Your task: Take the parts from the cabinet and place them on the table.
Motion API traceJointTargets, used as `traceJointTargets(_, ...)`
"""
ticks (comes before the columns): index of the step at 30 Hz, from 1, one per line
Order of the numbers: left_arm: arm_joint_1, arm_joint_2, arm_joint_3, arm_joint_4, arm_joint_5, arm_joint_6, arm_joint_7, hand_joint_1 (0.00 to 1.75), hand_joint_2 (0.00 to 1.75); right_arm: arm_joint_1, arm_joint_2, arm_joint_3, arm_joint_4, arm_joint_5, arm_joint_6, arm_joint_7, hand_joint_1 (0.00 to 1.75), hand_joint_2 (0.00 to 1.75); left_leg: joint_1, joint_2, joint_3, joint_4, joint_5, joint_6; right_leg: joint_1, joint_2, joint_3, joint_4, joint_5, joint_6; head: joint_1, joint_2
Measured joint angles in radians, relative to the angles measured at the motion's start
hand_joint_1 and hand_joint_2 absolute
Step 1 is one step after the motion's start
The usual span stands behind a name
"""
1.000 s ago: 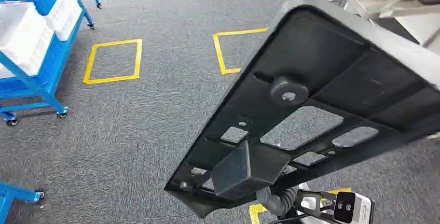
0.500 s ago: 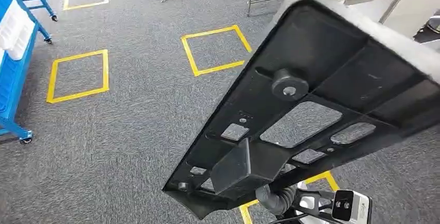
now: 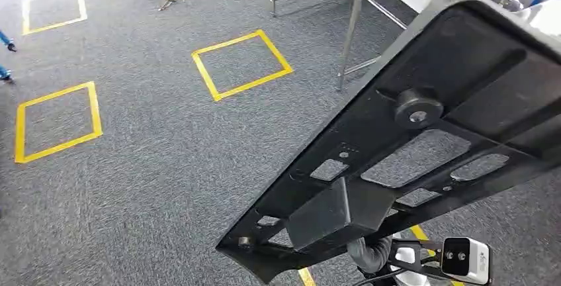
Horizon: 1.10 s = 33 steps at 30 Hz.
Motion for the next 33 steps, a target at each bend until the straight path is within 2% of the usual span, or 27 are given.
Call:
traceJointTargets(1, 0.000, 0.002, 0.000, 0.000, -0.004, -0.003, -0.006, 0.00, 1.75, 0.001, 0.000, -0.008, 0.000, 0.000, 0.010, 0.000, 1.75, 1.75, 0.002, -0.042, -0.009, 0.031, -0.024, -0.003, 0.000, 0.009, -0.001, 0.000, 0.000, -0.004, 0.000, 0.000)
traceJointTargets(2, 0.002, 0.002, 0.000, 0.000, -0.005, -0.007, -0.008, 0.00, 1.75, 0.003, 0.000, -0.015, 0.000, 0.002, 0.017, 0.000, 1.75, 1.75, 0.004, -0.072, -0.037, 0.097, -0.063, -0.004, 0.000, 0.017, -0.001, 0.000, 0.001, -0.010, 0.000, 0.000)
traceJointTargets(4, 0.007, 0.004, 0.000, 0.000, -0.007, -0.008, -0.013, 0.00, 1.75, 0.015, 0.000, -0.030, 0.000, 0.003, 0.029, 0.000, 1.75, 1.75, 0.004, -0.094, -0.123, 0.277, -0.141, -0.008, 0.003, 0.042, -0.002, 0.000, 0.002, -0.014, 0.000, 0.000)
traceJointTargets(5, 0.010, 0.005, 0.000, 0.000, -0.007, -0.008, -0.014, 0.00, 1.75, 0.022, 0.000, -0.035, 0.000, 0.004, 0.030, 0.000, 1.75, 1.75, 0.004, -0.095, -0.152, 0.331, -0.150, -0.009, 0.005, 0.056, -0.001, 0.000, 0.002, -0.014, 0.000, 0.000)
traceJointTargets(6, 0.012, 0.008, 0.000, 0.000, -0.009, -0.008, -0.015, 0.00, 1.75, 0.028, 0.000, -0.041, 0.000, 0.004, 0.031, 0.000, 1.75, 1.75, 0.004, -0.095, -0.157, 0.330, -0.132, -0.007, 0.005, 0.069, 0.000, 0.001, 0.002, -0.014, 0.000, 0.000)
traceJointTargets(7, 0.013, 0.009, 0.000, 0.000, -0.015, -0.008, -0.016, 0.00, 1.75, 0.035, 0.001, -0.047, 0.000, 0.008, 0.031, 0.000, 1.75, 1.75, 0.004, -0.097, -0.138, 0.278, -0.090, -0.004, 0.005, 0.083, 0.003, 0.001, 0.002, -0.014, 0.000, 0.000)
traceJointTargets(8, 0.012, 0.011, 0.000, 0.000, -0.017, -0.008, -0.016, 0.00, 1.75, 0.042, 0.002, -0.053, -0.003, 0.013, 0.030, 0.000, 1.75, 1.75, 0.004, -0.103, -0.100, 0.189, -0.037, 0.000, 0.005, 0.097, 0.006, 0.002, 0.001, -0.013, 0.000, 0.000)
traceJointTargets(9, 0.011, 0.013, 0.000, 0.000, -0.020, -0.008, -0.016, 0.00, 1.75, 0.051, 0.003, -0.059, -0.009, 0.016, 0.030, 0.000, 1.75, 1.75, 0.005, -0.123, -0.057, 0.094, 0.011, 0.004, 0.005, 0.108, 0.009, 0.003, 0.000, -0.011, 0.000, 0.000)
traceJointTargets(10, 0.012, 0.017, 0.000, 0.000, -0.025, -0.008, -0.013, 0.00, 1.75, 0.066, 0.008, -0.066, -0.019, 0.025, 0.033, 0.000, 1.75, 1.75, 0.005, -0.172, -0.029, 0.022, 0.027, 0.010, 0.004, 0.116, 0.008, 0.003, 0.000, -0.008, 0.000, 0.000)
traceJointTargets(11, 0.011, 0.019, -0.001, 0.000, -0.026, -0.007, -0.011, 0.00, 1.75, 0.084, 0.013, -0.075, -0.031, 0.034, 0.038, 0.000, 1.75, 1.75, 0.006, -0.178, -0.021, 0.001, 0.019, 0.012, 0.008, 0.127, 0.003, 0.008, -0.001, -0.001, 0.000, 0.000)
traceJointTargets(14, 0.011, 0.024, -0.001, 0.000, -0.029, -0.005, -0.004, 0.00, 1.75, 0.133, 0.029, -0.095, -0.060, 0.045, 0.044, 0.000, 1.75, 1.75, -0.003, -0.152, -0.021, 0.006, 0.022, 0.025, -0.002, 0.153, -0.005, 0.001, 0.008, 0.019, 0.000, 0.000)
traceJointTargets(15, 0.009, 0.023, -0.001, 0.000, -0.030, -0.005, -0.002, 0.00, 1.75, 0.142, 0.032, -0.102, -0.071, 0.053, 0.042, 0.000, 1.75, 1.75, 0.007, -0.139, -0.019, -0.008, 0.031, 0.035, 0.005, 0.155, -0.007, 0.003, 0.007, 0.026, 0.000, 0.000)
traceJointTargets(16, 0.005, 0.023, -0.002, 0.000, -0.034, -0.004, 0.001, 0.00, 1.75, 0.158, 0.036, -0.106, -0.080, 0.060, 0.039, 0.000, 1.75, 1.75, 0.007, -0.126, -0.015, -0.016, 0.037, 0.042, 0.005, 0.098, -0.015, 0.023, -0.012, 0.026, 0.000, 0.000)
traceJointTargets(17, 0.005, 0.023, -0.002, 0.000, -0.036, -0.003, 0.003, 0.00, 1.75, 0.171, 0.040, -0.108, -0.093, 0.071, 0.032, 0.000, 1.75, 1.75, 0.007, -0.117, -0.016, -0.019, 0.038, 0.048, 0.006, 0.061, -0.038, 0.072, -0.049, 0.027, 0.000, 0.000)
traceJointTargets(19, 0.012, 0.023, -0.003, 0.000, -0.045, -0.005, 0.010, 0.00, 1.75, 0.200, 0.053, -0.108, -0.114, 0.097, 0.006, 0.000, 1.75, 1.75, 0.003, -0.091, -0.017, -0.019, 0.037, 0.051, 0.000, 0.039, -0.114, 0.232, -0.130, 0.034, 0.000, 0.000)
traceJointTargets(20, 0.013, 0.023, -0.004, 0.000, -0.048, -0.008, 0.011, 0.00, 1.75, 0.216, 0.053, -0.106, -0.122, 0.107, -0.010, 0.000, 1.75, 1.75, 0.003, -0.078, -0.019, -0.018, 0.036, 0.050, -0.002, 0.037, -0.145, 0.297, -0.152, 0.037, 0.000, 0.000)
traceJointTargets(21, 0.013, 0.023, -0.006, 0.000, -0.053, -0.013, 0.013, 0.00, 1.75, 0.233, 0.052, -0.101, -0.133, 0.122, -0.034, 0.000, 1.75, 1.75, 0.003, -0.066, -0.019, -0.018, 0.035, 0.049, -0.005, 0.036, -0.155, 0.322, -0.149, 0.041, 0.000, 0.000)
traceJointTargets(22, 0.012, 0.023, -0.008, 0.000, -0.058, -0.017, 0.013, 0.00, 1.75, 0.244, 0.048, -0.094, -0.139, 0.134, -0.057, 0.000, 1.75, 1.75, 0.004, -0.055, -0.019, -0.018, 0.034, 0.047, -0.007, 0.033, -0.139, 0.292, -0.124, 0.044, 0.000, 0.000)
traceJointTargets(24, 0.008, 0.021, -0.011, 0.001, -0.065, -0.024, 0.013, 0.00, 1.75, 0.252, 0.017, -0.061, -0.150, 0.147, -0.124, 0.000, 1.75, 1.75, 0.005, -0.033, -0.016, -0.014, 0.029, 0.041, -0.009, 0.008, -0.042, 0.119, -0.044, 0.044, 0.000, 0.000)
traceJointTargets(25, 0.005, 0.019, -0.011, 0.001, -0.068, -0.027, 0.013, 0.00, 1.75, 0.251, -0.004, -0.038, -0.154, 0.148, -0.148, 0.000, 1.75, 1.75, 0.004, -0.023, -0.013, -0.010, 0.026, 0.035, -0.008, -0.033, 0.019, 0.020, -0.015, 0.041, 0.000, 0.000)
traceJointTargets(26, 0.005, 0.018, -0.013, 0.001, -0.068, -0.028, 0.013, 0.00, 1.75, 0.248, -0.019, -0.019, -0.154, 0.149, -0.155, 0.000, 1.75, 1.75, -0.005, -0.016, -0.013, -0.004, 0.019, 0.027, 0.001, -0.050, 0.026, 0.000, -0.025, 0.035, 0.000, 0.000)
traceJointTargets(27, 0.002, 0.017, -0.013, 0.002, -0.068, -0.029, 0.013, 0.00, 1.75, 0.248, -0.034, -0.002, -0.155, 0.153, -0.156, 0.000, 1.75, 1.75, -0.003, -0.011, -0.011, -0.004, 0.017, 0.021, 0.002, -0.031, 0.023, -0.001, -0.022, 0.029, 0.000, 0.000)
traceJointTargets(29, -0.005, 0.016, -0.016, 0.002, -0.069, -0.029, 0.013, 0.00, 1.75, 0.249, -0.051, 0.027, -0.154, 0.156, -0.156, 0.000, 1.75, 1.75, -0.001, 0.008, -0.003, -0.008, 0.018, 0.011, 0.006, -0.013, 0.019, 0.001, -0.022, 0.020, 0.000, 0.000)
traceJointTargets(30, -0.008, 0.015, -0.018, 0.002, -0.071, -0.032, 0.013, 0.00, 1.75, 0.247, -0.059, 0.038, -0.154, 0.158, -0.154, 0.000, 1.75, 1.75, -0.001, 0.018, 0.001, -0.008, 0.015, 0.005, 0.002, -0.002, 0.022, -0.004, -0.018, 0.013, 0.000, 0.000)
traceJointTargets(31, -0.010, 0.014, -0.019, 0.002, -0.074, -0.040, 0.011, 0.00, 1.75, 0.232, -0.063, 0.051, -0.150, 0.166, -0.146, 0.000, 1.75, 1.75, 0.005, -0.011, -0.001, 0.006, 0.002, -0.003, -0.004, 0.007, 0.026, -0.010, -0.012, 0.007, 0.000, 0.000)
traceJointTargets(32, -0.010, 0.013, -0.022, 0.002, -0.078, -0.046, 0.009, 0.00, 1.75, 0.188, -0.063, 0.069, -0.130, 0.171, -0.138, 0.000, 1.75, 1.75, 0.007, -0.058, -0.019, 0.048, -0.028, -0.006, -0.005, 0.018, 0.023, -0.011, -0.008, -0.002, 0.000, 0.000)
traceJointTargets(33, -0.010, 0.011, -0.027, 0.004, -0.078, -0.056, 0.007, 0.00, 1.75, 0.122, -0.063, 0.096, -0.086, 0.178, -0.130, 0.000, 1.75, 1.75, 0.011, -0.080, -0.056, 0.125, -0.070, -0.009, -0.004, 0.033, 0.019, -0.011, -0.005, -0.008, 0.000, 0.000)
